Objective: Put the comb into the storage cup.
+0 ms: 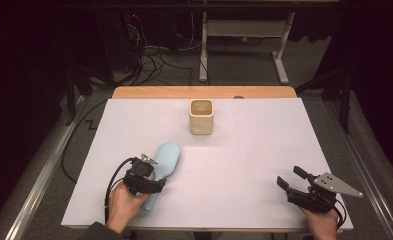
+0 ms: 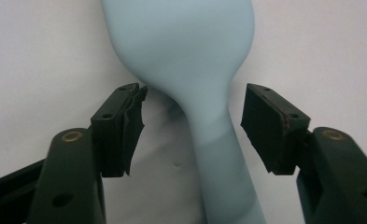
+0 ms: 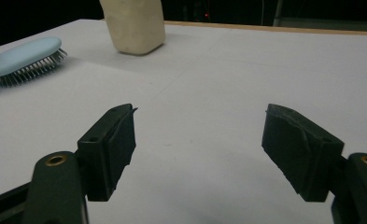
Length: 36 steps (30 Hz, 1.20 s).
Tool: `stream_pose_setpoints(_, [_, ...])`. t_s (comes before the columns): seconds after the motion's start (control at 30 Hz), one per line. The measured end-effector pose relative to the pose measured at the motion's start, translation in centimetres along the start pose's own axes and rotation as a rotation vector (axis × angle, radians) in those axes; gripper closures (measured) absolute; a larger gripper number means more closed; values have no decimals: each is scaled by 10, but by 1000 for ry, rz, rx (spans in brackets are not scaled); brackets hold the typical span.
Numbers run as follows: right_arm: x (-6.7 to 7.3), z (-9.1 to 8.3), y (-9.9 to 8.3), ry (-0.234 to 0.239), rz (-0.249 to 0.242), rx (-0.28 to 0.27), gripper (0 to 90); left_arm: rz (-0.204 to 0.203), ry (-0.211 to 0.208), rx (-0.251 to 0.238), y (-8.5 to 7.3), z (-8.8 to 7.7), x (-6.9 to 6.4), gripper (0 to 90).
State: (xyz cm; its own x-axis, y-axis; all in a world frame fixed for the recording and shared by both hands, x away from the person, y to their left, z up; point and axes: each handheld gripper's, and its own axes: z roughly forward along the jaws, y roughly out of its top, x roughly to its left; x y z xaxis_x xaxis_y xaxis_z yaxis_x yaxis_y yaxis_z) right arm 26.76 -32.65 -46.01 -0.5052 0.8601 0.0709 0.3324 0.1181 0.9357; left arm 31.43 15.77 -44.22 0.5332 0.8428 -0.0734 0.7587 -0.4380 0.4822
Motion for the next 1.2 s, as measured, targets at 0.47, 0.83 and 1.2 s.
stream_pose_setpoints(0.47, [0,0,0,-1,-2,0,267,-7,17,34,3,10,0,401])
stream_pose_setpoints(0.83, [0,0,0,-1,-5,1,268,5,20,50,8,13,-1,491])
stream_pose_setpoints(1.2, [1,0,0,-2,-4,0,268,22,25,60,13,14,1,614])
